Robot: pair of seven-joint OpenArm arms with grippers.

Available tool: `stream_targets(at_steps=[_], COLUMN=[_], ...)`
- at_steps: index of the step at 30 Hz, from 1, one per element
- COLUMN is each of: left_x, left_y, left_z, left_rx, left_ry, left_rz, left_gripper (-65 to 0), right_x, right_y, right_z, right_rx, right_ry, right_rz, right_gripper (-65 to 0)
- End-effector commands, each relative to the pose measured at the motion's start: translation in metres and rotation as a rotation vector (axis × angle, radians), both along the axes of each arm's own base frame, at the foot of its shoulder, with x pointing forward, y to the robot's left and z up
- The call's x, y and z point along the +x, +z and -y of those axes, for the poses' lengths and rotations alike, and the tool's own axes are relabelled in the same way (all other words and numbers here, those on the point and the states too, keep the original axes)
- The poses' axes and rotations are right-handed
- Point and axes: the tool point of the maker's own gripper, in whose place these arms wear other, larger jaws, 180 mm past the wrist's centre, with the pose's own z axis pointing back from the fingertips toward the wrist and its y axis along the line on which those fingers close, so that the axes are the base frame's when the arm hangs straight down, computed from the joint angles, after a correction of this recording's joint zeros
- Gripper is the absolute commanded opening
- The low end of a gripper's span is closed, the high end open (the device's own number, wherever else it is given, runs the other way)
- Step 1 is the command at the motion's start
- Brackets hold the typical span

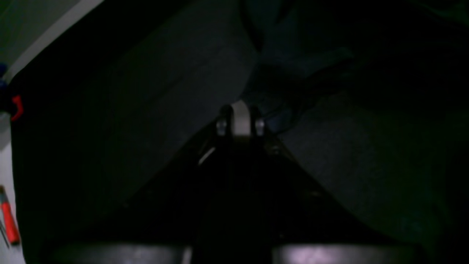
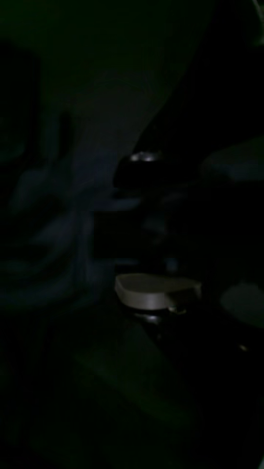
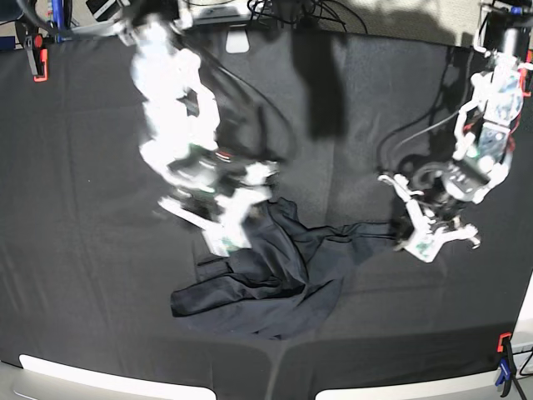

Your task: Layout the t-shirt on the table in an organized manner, then fold the t-shirt properly

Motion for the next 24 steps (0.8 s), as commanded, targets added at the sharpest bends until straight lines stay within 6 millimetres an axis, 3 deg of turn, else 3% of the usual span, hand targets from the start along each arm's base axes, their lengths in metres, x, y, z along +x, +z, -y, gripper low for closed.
stream_targets(at_steps=[1, 5, 11, 17, 20, 24], left_x=[0.006, 0.003, 0.003, 0.003, 0.002, 0.003], left_y=[0.016, 0.012, 0.012, 0.012, 0.012, 0.012], left_z=[-0.005, -0.008, -0.008, -0.008, -0.008, -0.008], left_rx=[-0.008, -0.008, -0.010, -0.009, -0.009, -0.009], left_ry=[0.007, 0.016, 0.016, 0.017, 0.017, 0.016], left_rz=[0.052, 0.041, 0.041, 0.041, 0.040, 0.041], left_gripper=[-65.0, -65.0, -65.0, -65.0, -65.0, -65.0], right_x=[0.011, 0.024, 0.029, 0.032, 0.037, 0.040], right_y=[0.011, 0.020, 0.024, -0.009, -0.015, -0.011], right_z=[-0.004, -0.006, -0.008, -0.006, -0.002, 0.002], right_rx=[-0.008, -0.069, -0.078, -0.116, -0.152, -0.179], right_ry=[-0.017, -0.075, -0.067, -0.055, -0.058, -0.066], right_rz=[0.044, 0.092, 0.114, 0.041, 0.029, 0.047], right_gripper=[-29.4, -29.4, -29.4, -29.5, -30.1, -45.6])
